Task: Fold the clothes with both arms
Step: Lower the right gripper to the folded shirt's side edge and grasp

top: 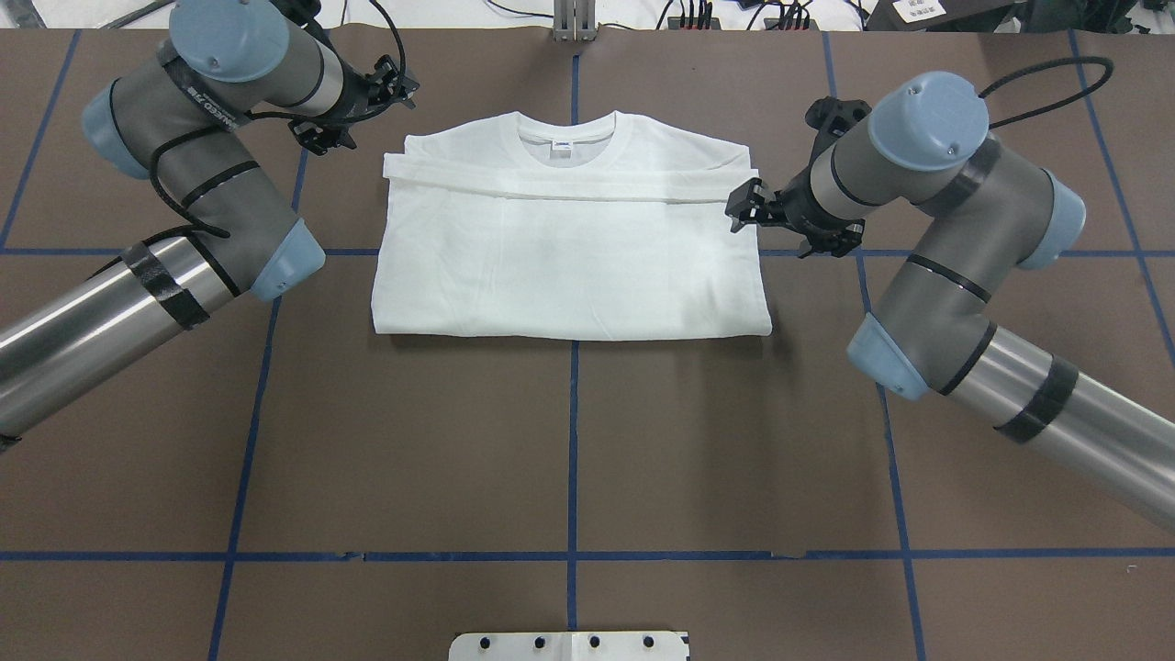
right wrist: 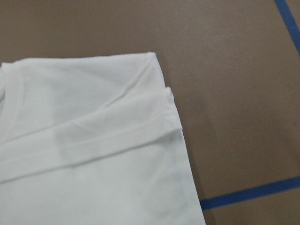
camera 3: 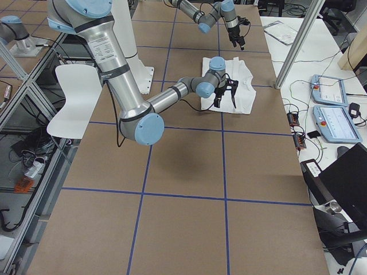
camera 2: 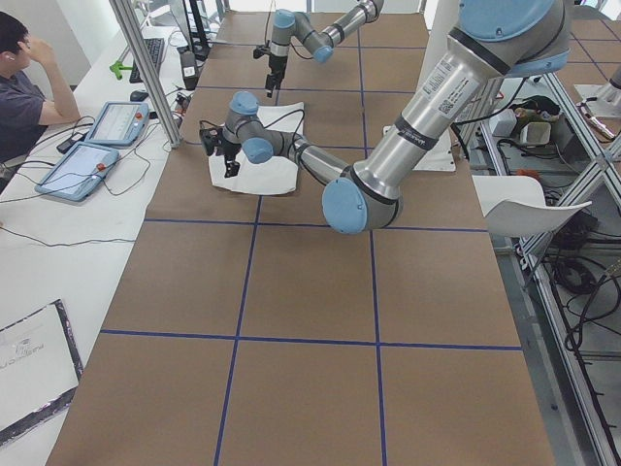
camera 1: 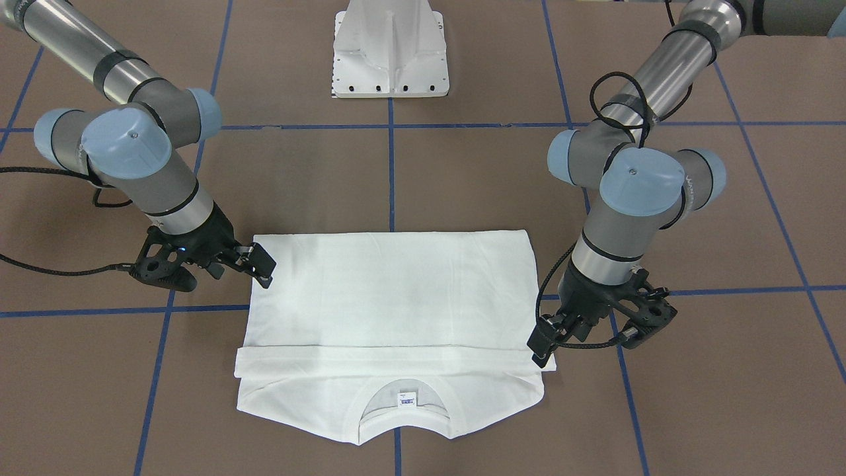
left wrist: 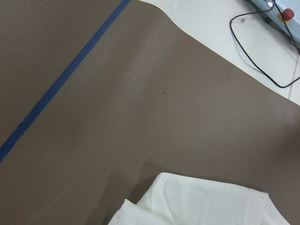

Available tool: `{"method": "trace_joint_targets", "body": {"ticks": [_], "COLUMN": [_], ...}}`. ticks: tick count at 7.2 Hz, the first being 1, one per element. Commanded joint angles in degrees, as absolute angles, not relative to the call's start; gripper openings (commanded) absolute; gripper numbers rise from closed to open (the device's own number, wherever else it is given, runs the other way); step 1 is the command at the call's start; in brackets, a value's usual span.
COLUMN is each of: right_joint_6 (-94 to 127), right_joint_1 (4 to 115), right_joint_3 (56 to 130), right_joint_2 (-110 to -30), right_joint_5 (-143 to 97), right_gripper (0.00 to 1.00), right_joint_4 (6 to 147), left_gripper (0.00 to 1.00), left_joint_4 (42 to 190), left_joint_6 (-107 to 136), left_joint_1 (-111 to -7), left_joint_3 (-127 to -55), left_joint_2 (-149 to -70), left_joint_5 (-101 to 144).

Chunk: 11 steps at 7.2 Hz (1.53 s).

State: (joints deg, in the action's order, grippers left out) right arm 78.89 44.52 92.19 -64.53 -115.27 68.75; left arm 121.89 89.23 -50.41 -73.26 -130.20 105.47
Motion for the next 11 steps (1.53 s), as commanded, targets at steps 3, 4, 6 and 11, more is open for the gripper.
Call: {"method": "trace_joint_targets", "body": {"ticks": [3,4,6,11], "right_joint_6": [78.8,78.9,79.1,78.7], "right_joint_1": [37.5,37.5,37.5,38.0], "right_joint_3": [92.2,91.7,92.1,94.6], "right_joint_2": [-66.2,-66.0,-65.8,-66.6], "right_joint_5": [-112.5,-112.5,-112.8,-114.3], "right_gripper": [0.99,0.99,0.61,0.0], "right_joint_4": [73.2,73.2,73.2,73.2], "left_gripper": [1.0,1.0,1.0,1.0], "left_joint_4": [121.9,121.9,121.9,121.9], "left_joint_6": [89.3,89.3,89.3,89.2], "left_joint_1": [-50.4,-50.4,-50.4,-50.4], "left_joint_3": [-73.9,-73.9,-73.9,-73.9], "left_joint_2": [-129.9,-129.9,-129.8,-129.9], "left_joint_5": [105.5,105.5,105.5,105.0]}}
